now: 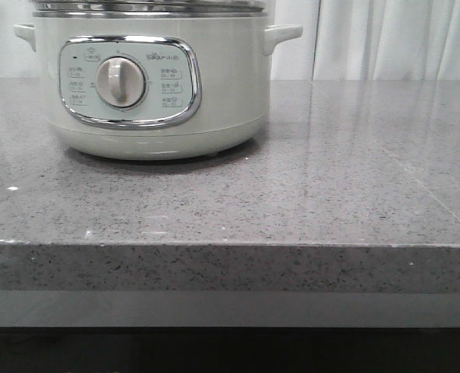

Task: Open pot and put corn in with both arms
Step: 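Lower the glass lid back onto the pot with the left gripper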

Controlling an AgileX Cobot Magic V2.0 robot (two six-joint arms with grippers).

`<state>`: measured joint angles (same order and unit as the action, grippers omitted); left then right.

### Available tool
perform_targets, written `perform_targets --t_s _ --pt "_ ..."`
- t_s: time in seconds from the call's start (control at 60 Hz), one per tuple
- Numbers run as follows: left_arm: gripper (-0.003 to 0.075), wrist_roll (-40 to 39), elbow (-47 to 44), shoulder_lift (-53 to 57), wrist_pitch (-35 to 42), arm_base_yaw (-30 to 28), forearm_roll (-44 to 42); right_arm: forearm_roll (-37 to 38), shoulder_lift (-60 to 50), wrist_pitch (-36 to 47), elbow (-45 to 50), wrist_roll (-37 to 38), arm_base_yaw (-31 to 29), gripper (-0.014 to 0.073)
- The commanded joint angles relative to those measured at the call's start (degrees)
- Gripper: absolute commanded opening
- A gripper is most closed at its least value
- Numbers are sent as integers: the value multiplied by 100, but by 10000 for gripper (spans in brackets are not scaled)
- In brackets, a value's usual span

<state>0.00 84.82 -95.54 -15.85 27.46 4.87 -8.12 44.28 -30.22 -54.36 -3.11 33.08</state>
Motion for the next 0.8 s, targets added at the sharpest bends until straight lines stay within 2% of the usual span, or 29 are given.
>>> perform_targets --t_s 0.0,0.7,0.784 --pt "221 0 254 285 678 8 225 37 -41 474 -147 -42 -29 612" --pt "244 0 254 276 785 8 14 37 -41 474 -147 -42 -29 612" --pt "277 0 254 276 785 8 14 37 -41 474 -147 -42 -29 612"
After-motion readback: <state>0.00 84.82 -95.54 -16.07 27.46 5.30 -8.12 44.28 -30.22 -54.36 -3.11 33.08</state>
